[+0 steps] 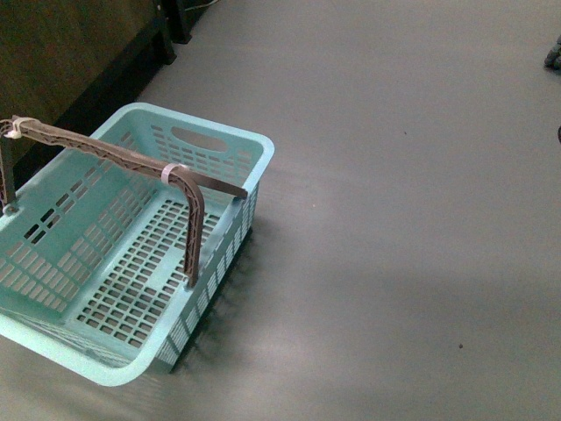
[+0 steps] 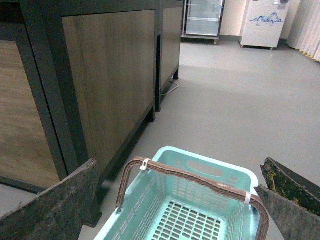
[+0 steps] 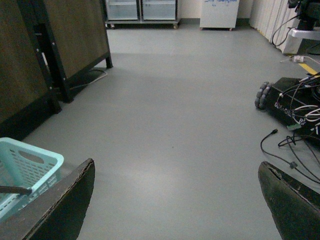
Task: Pick lemon and mango into basket
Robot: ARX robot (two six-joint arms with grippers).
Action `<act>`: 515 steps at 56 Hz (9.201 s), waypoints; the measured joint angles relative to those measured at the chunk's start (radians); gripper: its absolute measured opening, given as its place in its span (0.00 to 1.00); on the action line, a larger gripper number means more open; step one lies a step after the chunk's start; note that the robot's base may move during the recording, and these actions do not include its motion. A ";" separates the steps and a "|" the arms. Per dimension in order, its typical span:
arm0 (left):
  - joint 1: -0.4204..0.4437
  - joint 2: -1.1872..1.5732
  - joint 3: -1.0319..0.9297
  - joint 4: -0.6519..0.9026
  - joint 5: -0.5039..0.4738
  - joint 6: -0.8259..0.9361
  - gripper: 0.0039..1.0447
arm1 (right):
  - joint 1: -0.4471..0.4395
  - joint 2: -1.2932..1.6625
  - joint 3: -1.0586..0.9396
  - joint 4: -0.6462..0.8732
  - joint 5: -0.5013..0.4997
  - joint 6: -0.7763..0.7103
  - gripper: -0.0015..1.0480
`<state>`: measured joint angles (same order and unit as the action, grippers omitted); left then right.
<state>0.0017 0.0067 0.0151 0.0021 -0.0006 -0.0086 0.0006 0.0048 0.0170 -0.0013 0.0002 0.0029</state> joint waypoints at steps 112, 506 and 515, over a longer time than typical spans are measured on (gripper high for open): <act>-0.091 2.190 0.992 0.480 0.084 -1.103 0.80 | 0.000 0.000 0.000 0.000 0.000 0.000 0.92; -0.182 0.966 0.755 -0.071 0.018 -1.449 0.05 | 0.000 0.000 0.000 0.000 0.001 0.000 0.92; -0.183 0.966 0.755 -0.071 0.018 -1.449 0.05 | 0.000 0.000 0.000 0.000 0.000 0.000 0.92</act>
<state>-0.1810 0.9722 0.7700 -0.0685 0.0177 -1.4574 0.0006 0.0048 0.0170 -0.0013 0.0002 0.0029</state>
